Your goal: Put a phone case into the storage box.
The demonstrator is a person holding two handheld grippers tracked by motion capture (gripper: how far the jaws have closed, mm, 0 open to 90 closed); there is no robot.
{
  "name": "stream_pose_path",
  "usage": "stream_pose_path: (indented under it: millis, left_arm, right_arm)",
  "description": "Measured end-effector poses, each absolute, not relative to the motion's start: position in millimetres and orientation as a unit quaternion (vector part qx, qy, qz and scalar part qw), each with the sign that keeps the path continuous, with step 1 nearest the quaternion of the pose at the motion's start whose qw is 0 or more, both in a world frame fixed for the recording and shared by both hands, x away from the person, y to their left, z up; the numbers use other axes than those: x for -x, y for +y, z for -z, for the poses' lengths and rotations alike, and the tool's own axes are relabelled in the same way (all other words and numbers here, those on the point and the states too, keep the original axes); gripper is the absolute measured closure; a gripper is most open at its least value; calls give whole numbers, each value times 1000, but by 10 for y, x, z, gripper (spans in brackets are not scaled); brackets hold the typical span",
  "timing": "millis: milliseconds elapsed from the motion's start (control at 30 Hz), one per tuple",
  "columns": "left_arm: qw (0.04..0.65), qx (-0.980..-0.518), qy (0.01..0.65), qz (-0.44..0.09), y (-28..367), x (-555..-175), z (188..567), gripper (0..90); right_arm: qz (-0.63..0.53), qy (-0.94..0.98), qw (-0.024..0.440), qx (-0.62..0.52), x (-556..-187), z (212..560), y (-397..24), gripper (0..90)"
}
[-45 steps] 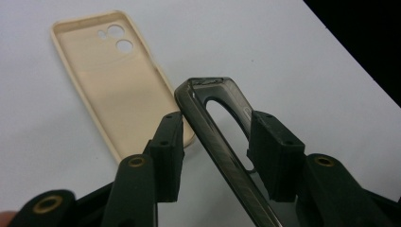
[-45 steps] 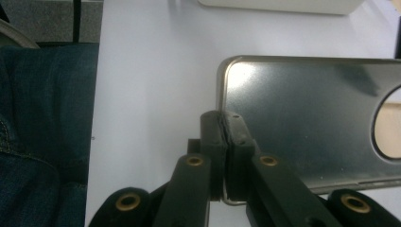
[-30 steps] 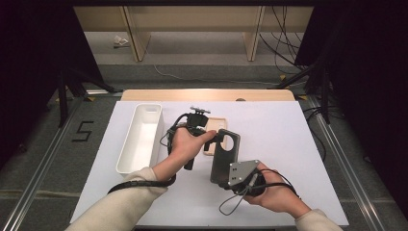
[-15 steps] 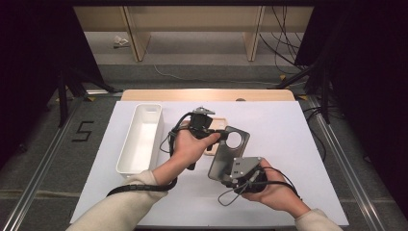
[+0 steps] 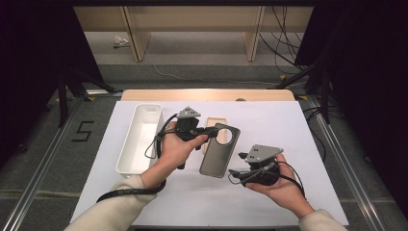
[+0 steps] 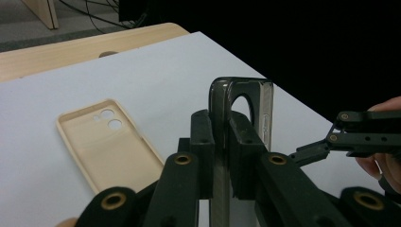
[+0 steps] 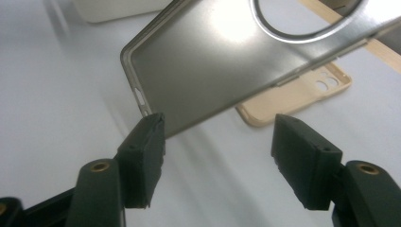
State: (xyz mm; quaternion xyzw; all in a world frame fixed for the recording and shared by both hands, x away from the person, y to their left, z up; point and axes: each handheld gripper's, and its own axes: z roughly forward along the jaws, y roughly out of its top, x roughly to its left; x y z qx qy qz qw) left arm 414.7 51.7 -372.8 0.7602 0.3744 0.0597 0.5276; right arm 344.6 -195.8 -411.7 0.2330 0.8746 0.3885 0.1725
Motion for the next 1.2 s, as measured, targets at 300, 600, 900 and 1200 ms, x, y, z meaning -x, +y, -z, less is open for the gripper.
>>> stream_pose_path:
  millis: [300,600,900,1200]
  left_arm:
    - [559,-745,354,-78,681,-4068,3766,818]
    - [569,-741,346,-86,761,-4008,3782,818]
    - [575,-738,341,-91,769,-3973,3803,818]
    - [587,-728,341,-100,891,-3995,3751,818]
  right_arm:
    - [-417,854,168,-262,-3483,4096,-2025,316]
    - [-425,843,178,-279,-3512,4087,-2062,299]
    - [-430,836,181,-290,-3530,4079,-2086,297]
    - [-432,834,183,-291,-3534,4080,-2094,295]
